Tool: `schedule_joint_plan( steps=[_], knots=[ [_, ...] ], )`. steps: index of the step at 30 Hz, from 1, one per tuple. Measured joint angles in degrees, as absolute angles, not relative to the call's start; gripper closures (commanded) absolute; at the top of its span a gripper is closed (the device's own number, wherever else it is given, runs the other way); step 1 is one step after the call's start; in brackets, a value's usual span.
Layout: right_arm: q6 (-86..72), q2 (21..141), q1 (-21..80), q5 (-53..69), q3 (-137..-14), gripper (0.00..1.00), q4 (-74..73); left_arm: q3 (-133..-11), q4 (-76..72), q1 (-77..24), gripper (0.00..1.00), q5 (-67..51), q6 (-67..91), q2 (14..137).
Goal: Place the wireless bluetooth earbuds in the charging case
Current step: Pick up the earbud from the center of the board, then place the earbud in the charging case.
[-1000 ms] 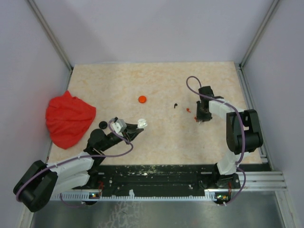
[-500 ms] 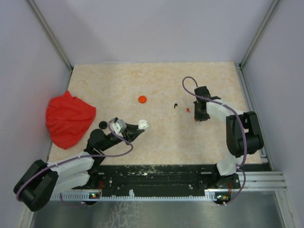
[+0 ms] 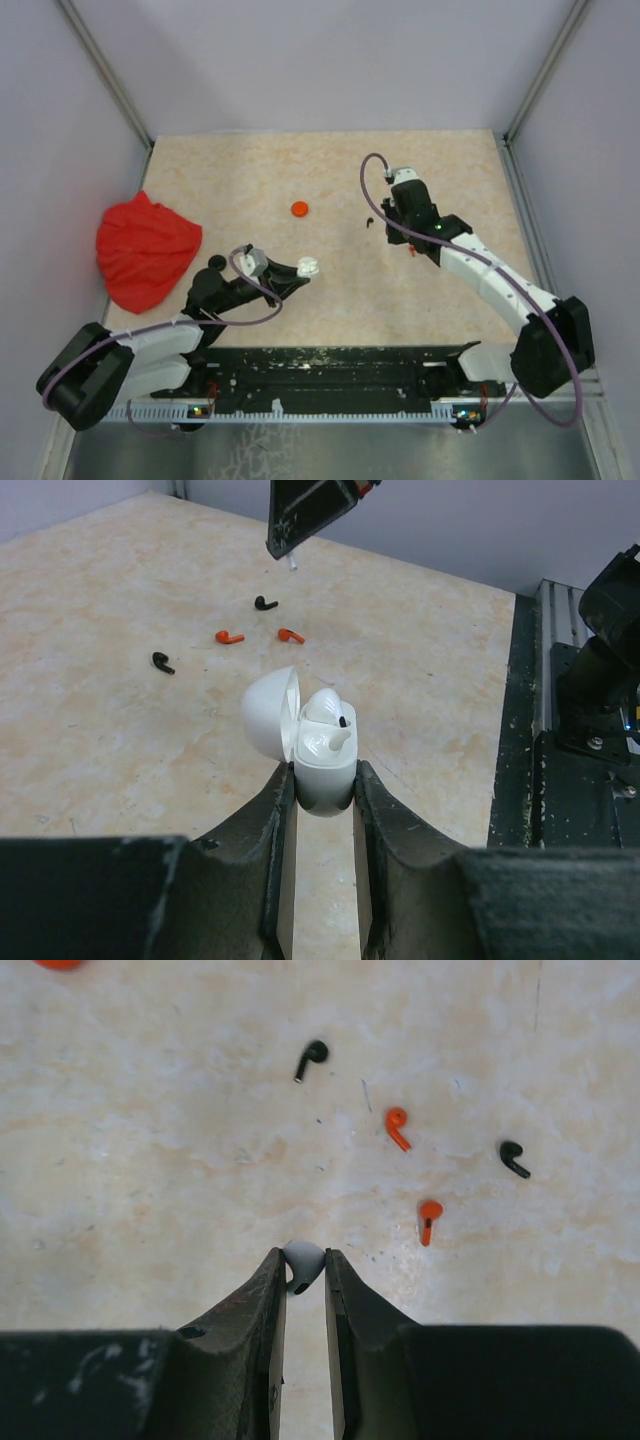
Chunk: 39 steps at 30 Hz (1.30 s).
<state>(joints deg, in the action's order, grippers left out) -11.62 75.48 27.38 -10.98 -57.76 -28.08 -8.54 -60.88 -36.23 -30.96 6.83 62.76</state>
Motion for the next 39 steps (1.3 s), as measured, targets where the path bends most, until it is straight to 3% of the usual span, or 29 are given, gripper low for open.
schedule_joint_plan(
  steps=[16, 39],
  knots=[
    [-1.02, 58.22, 49.87, -9.58, -53.19, 0.82, -11.70, -13.52, -63.77, -36.23, 0.99, -37.58, 11.05, 69.08],
    [9.04, 56.82, 61.19, -4.25, -47.22, 0.81, 2.26, -14.98, -69.12, -36.23, 0.99, -40.01, 15.75, 69.36]
  ],
)
